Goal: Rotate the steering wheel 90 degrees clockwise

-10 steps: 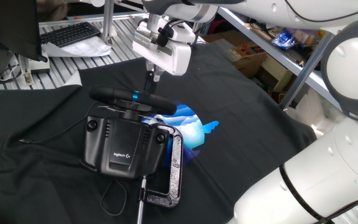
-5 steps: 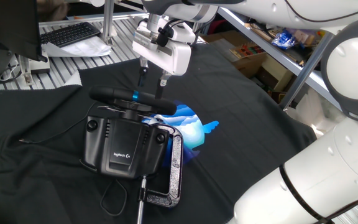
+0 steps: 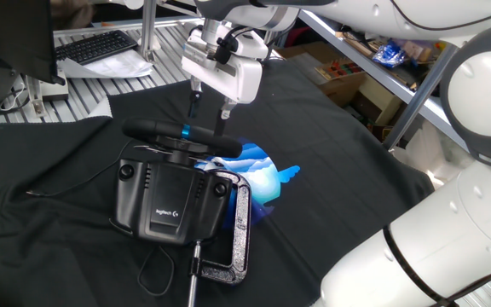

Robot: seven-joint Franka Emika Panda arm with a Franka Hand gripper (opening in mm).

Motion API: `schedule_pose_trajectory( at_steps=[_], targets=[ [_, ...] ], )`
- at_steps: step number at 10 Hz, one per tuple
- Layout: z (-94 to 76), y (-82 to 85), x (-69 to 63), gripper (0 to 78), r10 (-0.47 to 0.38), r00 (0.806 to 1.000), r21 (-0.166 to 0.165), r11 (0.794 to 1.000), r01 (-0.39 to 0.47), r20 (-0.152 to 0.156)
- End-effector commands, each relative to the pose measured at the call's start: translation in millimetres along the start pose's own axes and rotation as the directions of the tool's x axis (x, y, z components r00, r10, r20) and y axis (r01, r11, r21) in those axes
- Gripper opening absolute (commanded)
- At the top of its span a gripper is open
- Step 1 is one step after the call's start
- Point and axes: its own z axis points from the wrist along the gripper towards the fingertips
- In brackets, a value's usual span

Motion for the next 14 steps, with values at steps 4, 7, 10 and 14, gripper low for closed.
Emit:
schedule_pose_trajectory(
  at_steps=[4, 7, 10, 14],
  targets=[
    [-3.3, -2.2, 4.8, 77.5, 0.174, 0.984, -0.182, 0.967, -0.177, -0.032],
    [-2.4, -2.8, 5.9, 77.5, 0.170, 0.985, -0.188, 0.967, -0.173, -0.032],
    [-2.0, -3.8, 7.9, 77.5, 0.164, 0.986, -0.192, 0.967, -0.167, -0.027],
    [3.3, -3.5, 7.4, 77.5, 0.158, 0.987, -0.206, 0.966, -0.158, -0.019]
  ],
)
